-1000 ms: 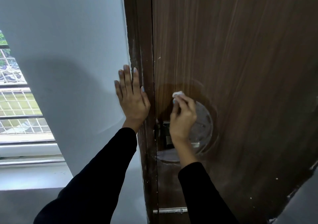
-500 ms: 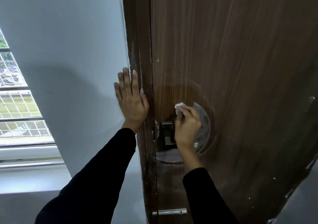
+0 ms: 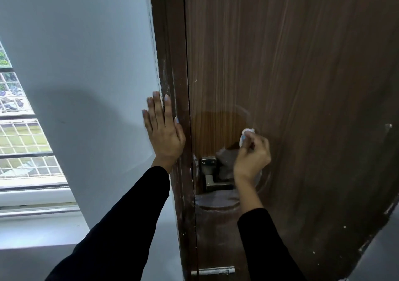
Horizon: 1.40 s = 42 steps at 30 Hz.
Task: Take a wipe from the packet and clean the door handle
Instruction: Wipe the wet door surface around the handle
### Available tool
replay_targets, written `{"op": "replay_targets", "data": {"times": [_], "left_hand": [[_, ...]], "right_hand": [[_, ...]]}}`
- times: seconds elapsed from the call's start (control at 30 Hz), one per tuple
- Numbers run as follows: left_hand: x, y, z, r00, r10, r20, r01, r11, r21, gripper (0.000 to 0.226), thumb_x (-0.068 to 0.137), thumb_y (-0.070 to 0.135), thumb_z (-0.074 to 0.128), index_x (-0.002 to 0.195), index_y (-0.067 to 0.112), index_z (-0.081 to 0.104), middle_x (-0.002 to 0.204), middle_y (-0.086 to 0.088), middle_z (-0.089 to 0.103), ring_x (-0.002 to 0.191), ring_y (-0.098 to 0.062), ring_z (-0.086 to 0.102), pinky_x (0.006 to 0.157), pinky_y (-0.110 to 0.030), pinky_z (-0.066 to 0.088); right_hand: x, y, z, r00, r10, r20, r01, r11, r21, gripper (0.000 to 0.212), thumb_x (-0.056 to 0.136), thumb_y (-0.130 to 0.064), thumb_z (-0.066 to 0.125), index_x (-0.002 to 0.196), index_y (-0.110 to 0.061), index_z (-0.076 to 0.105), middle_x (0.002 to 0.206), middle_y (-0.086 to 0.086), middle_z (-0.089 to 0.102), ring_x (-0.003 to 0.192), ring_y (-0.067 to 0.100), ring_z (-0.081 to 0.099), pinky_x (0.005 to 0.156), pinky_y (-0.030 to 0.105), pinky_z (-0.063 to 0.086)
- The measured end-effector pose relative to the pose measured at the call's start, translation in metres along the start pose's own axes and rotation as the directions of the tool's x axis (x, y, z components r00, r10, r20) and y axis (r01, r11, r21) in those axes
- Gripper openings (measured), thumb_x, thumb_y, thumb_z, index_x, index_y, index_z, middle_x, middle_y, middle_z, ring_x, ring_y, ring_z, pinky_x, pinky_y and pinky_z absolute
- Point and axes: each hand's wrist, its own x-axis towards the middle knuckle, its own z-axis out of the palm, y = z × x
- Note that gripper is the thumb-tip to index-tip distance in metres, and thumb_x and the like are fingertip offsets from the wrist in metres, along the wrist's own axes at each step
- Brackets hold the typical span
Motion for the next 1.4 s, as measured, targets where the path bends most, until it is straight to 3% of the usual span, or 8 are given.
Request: {"op": "replay_targets", "data": {"times": [0.2,0.4,0.57,0.73,1.0,1.13,1.3,1.4], "left_hand": [[0.000,0.000,0.002,1.000,-0.002,-0.018,0.002,1.000,-0.002,0.057,0.095,0.022,0.034,0.148,0.008,0.020,0.155,-0.021,0.022,0.145,-0.033,0.014,0.119,-0.042,0.002],[0.000,0.002,0.002,0.999,0.003,-0.046,-0.004,1.000,-0.011,0.055,0.096,0.019,0.036,0.148,0.006,0.022,0.154,-0.022,0.024,0.145,-0.033,0.014,0.120,-0.039,0.000],[-0.001,0.002,0.002,0.999,0.002,-0.048,-0.003,1.000,-0.019,0.055,0.096,0.018,0.036,0.147,0.005,0.023,0.153,-0.023,0.024,0.144,-0.034,0.015,0.119,-0.040,0.001],[-0.001,0.004,0.001,0.998,0.006,-0.060,-0.008,1.000,-0.018,0.054,0.096,0.018,0.036,0.147,0.004,0.024,0.153,-0.024,0.025,0.143,-0.036,0.017,0.119,-0.039,0.002],[-0.002,0.001,0.005,0.997,0.011,-0.081,-0.011,1.000,0.003,0.059,0.094,0.018,0.042,0.148,0.007,0.022,0.153,-0.023,0.026,0.144,-0.034,0.015,0.120,-0.037,-0.002],[-0.002,0.000,0.006,0.996,0.020,-0.085,-0.020,1.000,0.001,0.059,0.093,0.017,0.043,0.147,0.006,0.023,0.152,-0.023,0.026,0.144,-0.034,0.015,0.120,-0.038,-0.001],[-0.003,-0.001,0.005,0.997,0.019,-0.078,-0.019,1.000,-0.009,0.058,0.094,0.018,0.042,0.147,0.006,0.024,0.153,-0.023,0.025,0.144,-0.033,0.014,0.120,-0.038,0.000],[-0.003,-0.001,0.004,0.997,0.028,-0.078,-0.030,0.999,-0.021,0.057,0.094,0.019,0.040,0.147,0.007,0.023,0.153,-0.022,0.025,0.145,-0.032,0.014,0.120,-0.039,0.001]], "right_hand": [[-0.014,0.006,-0.001,0.980,-0.118,0.158,0.123,0.992,-0.026,0.016,0.082,0.003,0.062,0.094,-0.003,0.070,0.099,0.012,0.065,0.093,0.020,0.061,0.082,0.005,0.038],[0.010,0.006,-0.003,0.998,0.033,-0.061,-0.033,0.999,-0.005,0.018,0.082,0.005,0.060,0.097,0.001,0.069,0.099,0.018,0.062,0.088,0.023,0.061,0.077,0.006,0.040],[-0.019,0.018,-0.005,0.975,-0.161,0.153,0.171,0.984,-0.051,0.019,0.084,0.003,0.061,0.100,-0.003,0.069,0.104,0.013,0.064,0.099,0.014,0.057,0.092,0.004,0.034],[-0.008,0.029,-0.011,0.999,0.038,-0.002,-0.038,0.999,-0.015,0.019,0.084,0.002,0.060,0.101,-0.002,0.068,0.103,0.014,0.062,0.094,0.021,0.062,0.083,0.018,0.045],[-0.020,0.036,-0.012,0.994,-0.014,0.112,0.022,0.997,-0.069,0.021,0.085,0.001,0.060,0.105,-0.002,0.067,0.114,0.014,0.060,0.105,0.020,0.057,0.089,0.033,0.050],[-0.005,0.032,-0.010,0.999,0.037,-0.011,-0.037,0.997,-0.069,0.025,0.089,-0.001,0.056,0.113,0.001,0.062,0.125,0.017,0.055,0.113,0.026,0.055,0.095,0.019,0.040],[-0.029,0.032,-0.001,0.976,-0.092,0.195,0.130,0.973,-0.192,0.040,0.092,-0.004,0.052,0.131,0.000,0.047,0.143,0.014,0.042,0.133,0.024,0.036,0.110,0.032,0.030],[-0.037,0.048,-0.009,0.989,0.038,0.141,-0.002,0.971,-0.241,0.049,0.092,-0.003,0.049,0.139,0.000,0.034,0.149,0.016,0.030,0.138,0.027,0.027,0.110,0.023,0.015]]}}
